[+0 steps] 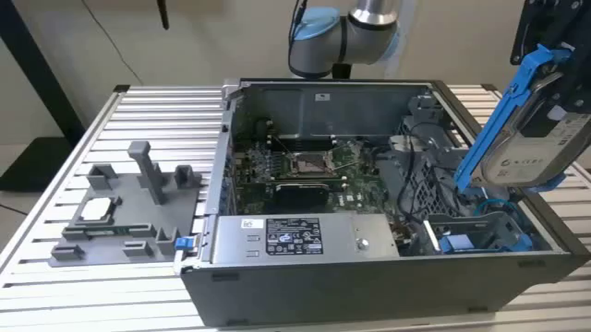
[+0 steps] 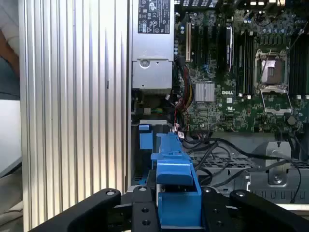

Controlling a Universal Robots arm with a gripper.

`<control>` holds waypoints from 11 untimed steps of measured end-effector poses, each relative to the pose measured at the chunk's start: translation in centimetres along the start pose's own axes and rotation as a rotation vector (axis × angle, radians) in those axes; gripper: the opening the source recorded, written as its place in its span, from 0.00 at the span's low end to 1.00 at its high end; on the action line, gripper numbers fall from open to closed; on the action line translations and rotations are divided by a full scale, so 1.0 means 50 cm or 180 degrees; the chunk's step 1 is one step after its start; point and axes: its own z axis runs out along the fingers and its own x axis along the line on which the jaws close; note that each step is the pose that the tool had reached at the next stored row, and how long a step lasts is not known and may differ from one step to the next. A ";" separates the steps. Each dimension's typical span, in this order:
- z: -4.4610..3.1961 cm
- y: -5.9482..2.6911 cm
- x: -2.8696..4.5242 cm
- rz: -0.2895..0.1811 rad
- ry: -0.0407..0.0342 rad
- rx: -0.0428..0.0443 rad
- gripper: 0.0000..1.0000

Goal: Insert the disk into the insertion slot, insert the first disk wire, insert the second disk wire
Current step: 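Insert the disk into the insertion slot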

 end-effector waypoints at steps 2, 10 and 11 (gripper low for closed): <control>0.000 0.000 0.000 0.0000 0.0000 0.0000 0.00; 0.000 0.000 0.000 0.0000 -0.0002 0.0000 0.00; 0.000 0.000 0.000 0.0000 -0.0003 0.0000 0.00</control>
